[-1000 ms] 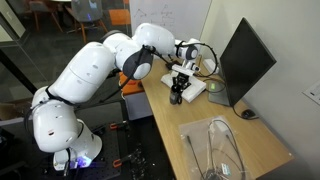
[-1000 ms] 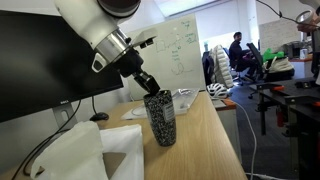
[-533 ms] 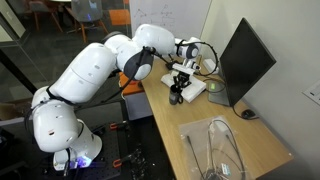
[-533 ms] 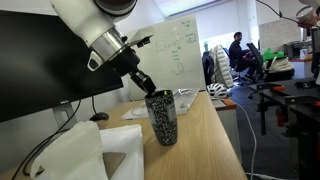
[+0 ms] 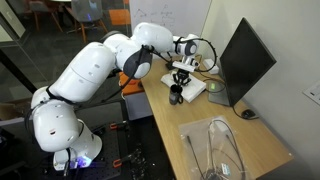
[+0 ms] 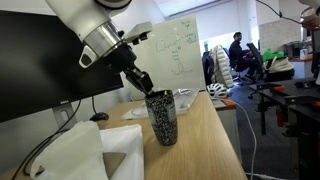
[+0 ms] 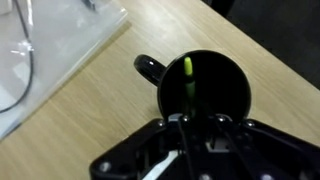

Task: Take the yellow pen out of the mug

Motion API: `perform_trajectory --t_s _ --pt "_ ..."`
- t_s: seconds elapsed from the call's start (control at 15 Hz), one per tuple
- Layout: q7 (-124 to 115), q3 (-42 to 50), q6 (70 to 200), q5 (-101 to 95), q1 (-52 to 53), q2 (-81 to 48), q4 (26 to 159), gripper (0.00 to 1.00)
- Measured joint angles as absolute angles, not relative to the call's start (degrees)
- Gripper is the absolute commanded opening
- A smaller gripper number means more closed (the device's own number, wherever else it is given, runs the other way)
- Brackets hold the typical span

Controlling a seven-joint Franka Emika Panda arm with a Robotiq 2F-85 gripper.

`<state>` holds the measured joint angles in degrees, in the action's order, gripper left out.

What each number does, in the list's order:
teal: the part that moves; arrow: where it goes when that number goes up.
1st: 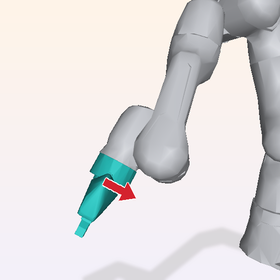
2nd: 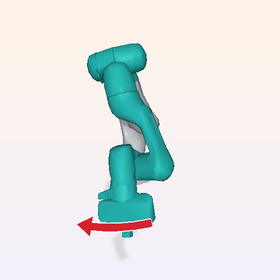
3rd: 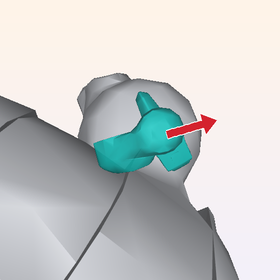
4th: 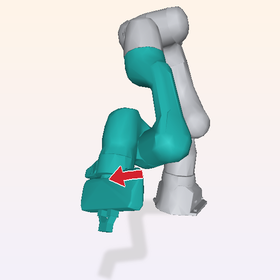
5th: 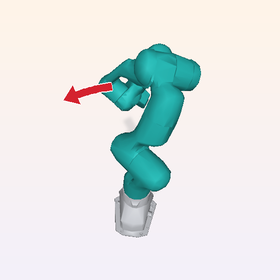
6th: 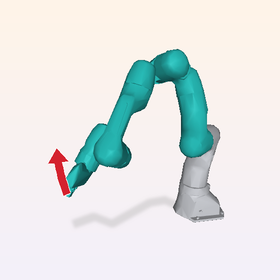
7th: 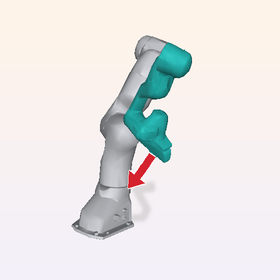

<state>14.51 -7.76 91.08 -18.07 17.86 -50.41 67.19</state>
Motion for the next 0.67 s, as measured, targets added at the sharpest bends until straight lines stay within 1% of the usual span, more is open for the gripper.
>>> perform_trajectory --t_s 0.2,0.33,0.4,0.53,0.67 --pt "18.2 -7.8 91.1 -19.9 18.3 -50.7 67.3 0.23" --pt "21.2 -7.8 91.1 -21.1 18.4 -50.7 67.5 0.29" --pt "22.6 -7.8 91.2 -21.7 18.4 -50.7 67.6 0.3" --pt "25.3 -7.9 91.7 -22.2 18.4 -50.4 68.2 0.31" --pt "27.5 -8.1 92.6 -22.3 18.3 -49.6 69.3 0.28"
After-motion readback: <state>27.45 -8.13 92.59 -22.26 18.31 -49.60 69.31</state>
